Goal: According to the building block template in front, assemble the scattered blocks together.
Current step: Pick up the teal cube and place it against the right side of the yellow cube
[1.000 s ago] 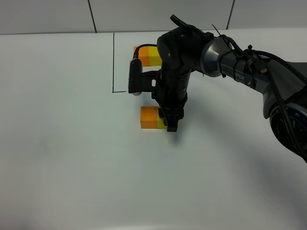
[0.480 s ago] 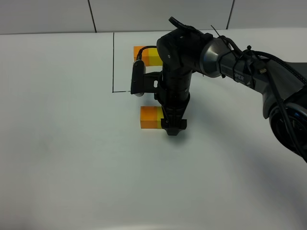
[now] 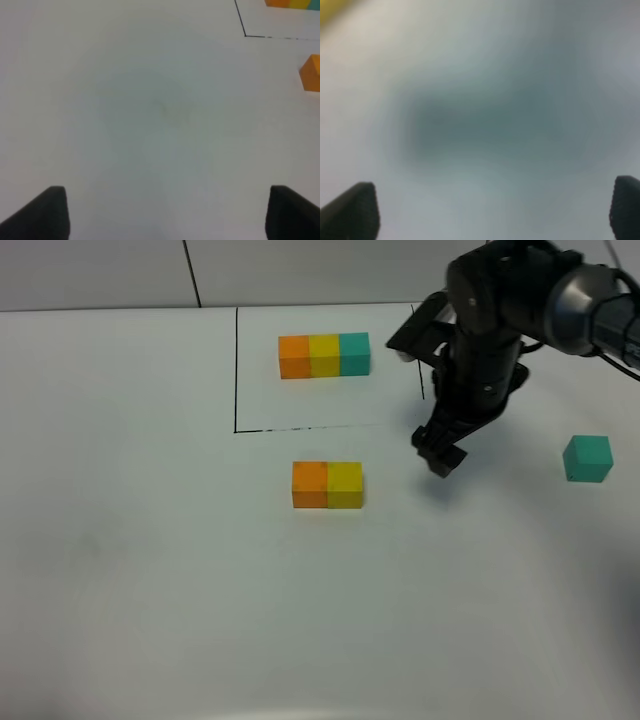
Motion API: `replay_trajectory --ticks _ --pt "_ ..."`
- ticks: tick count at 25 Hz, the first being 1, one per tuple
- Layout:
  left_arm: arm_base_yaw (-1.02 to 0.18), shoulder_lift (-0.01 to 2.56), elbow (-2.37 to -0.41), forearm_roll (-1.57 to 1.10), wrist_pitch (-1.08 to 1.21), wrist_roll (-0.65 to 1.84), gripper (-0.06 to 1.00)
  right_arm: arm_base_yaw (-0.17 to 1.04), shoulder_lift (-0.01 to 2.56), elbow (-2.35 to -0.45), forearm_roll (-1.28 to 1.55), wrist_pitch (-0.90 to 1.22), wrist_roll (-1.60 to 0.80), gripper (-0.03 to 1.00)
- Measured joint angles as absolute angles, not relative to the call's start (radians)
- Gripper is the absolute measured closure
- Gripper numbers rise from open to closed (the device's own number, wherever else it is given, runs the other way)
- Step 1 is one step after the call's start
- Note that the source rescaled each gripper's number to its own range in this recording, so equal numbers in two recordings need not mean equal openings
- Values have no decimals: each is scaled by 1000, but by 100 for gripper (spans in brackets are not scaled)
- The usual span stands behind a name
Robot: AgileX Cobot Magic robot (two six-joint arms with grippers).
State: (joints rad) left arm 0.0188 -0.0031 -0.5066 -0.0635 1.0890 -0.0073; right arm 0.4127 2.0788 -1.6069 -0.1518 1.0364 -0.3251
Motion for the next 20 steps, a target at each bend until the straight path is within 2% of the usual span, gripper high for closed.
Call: replay_trajectory --ticks 8,15,20 --pt "19 -3 -507 -64 1089 -7 -5 195 1918 -1354 -171 909 -5 10" --pt "19 -3 -507 -64 1089 -7 -5 61 1914 -1278 -123 797 26 12" --pt "19 -3 -507 -64 1089 -7 -5 10 1931 -1277 -96 755 12 14"
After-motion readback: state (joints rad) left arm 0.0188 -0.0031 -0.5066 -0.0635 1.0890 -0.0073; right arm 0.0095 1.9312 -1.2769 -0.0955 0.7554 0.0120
